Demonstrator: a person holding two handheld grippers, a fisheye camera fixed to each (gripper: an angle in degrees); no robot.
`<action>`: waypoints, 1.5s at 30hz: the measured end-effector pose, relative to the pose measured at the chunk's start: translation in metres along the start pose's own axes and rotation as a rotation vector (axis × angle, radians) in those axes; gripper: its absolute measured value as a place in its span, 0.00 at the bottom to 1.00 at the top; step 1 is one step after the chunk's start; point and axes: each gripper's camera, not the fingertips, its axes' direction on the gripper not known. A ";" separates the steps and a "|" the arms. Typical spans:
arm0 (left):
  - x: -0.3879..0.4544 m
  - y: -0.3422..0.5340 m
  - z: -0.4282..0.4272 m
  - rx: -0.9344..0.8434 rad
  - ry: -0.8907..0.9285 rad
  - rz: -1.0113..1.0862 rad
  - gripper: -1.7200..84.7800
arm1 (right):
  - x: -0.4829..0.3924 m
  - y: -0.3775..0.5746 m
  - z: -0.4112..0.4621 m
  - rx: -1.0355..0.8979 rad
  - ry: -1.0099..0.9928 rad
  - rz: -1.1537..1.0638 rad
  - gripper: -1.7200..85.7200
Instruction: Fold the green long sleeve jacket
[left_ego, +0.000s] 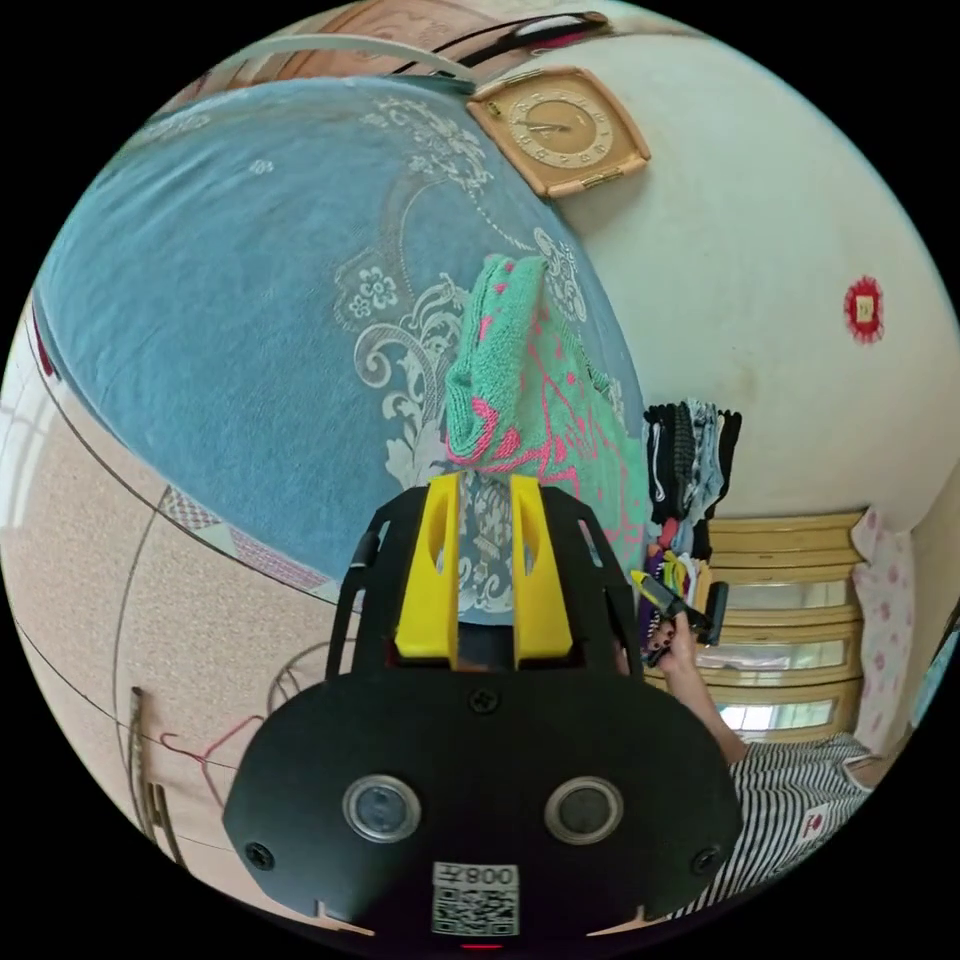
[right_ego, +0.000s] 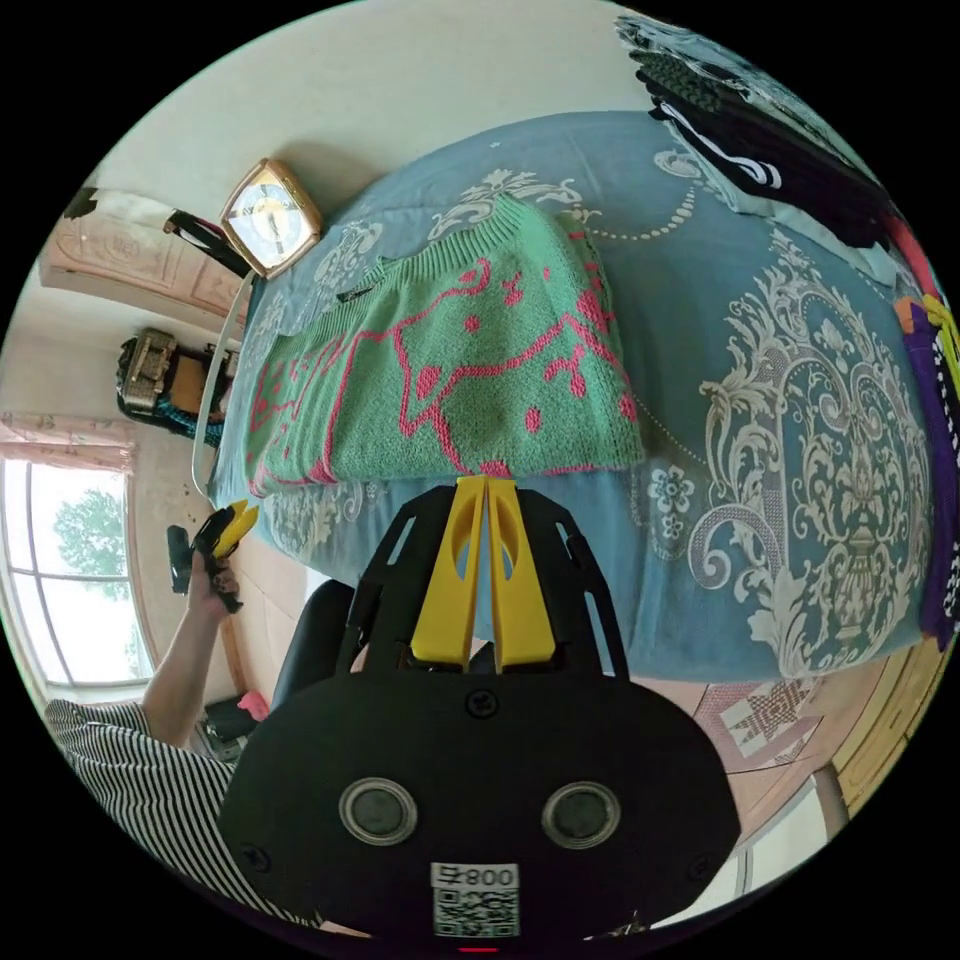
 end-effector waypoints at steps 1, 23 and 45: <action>-0.015 -0.002 -0.002 -0.003 0.048 -0.038 0.13 | -0.004 0.003 0.002 -0.008 -0.025 -0.004 0.02; -0.137 0.014 -0.031 0.209 0.478 -0.294 0.15 | -0.238 -0.093 0.132 -0.177 -0.115 -0.362 0.02; -0.108 0.032 -0.011 0.262 0.465 -0.320 0.16 | -0.314 -0.134 0.182 -0.190 -0.108 -0.357 0.02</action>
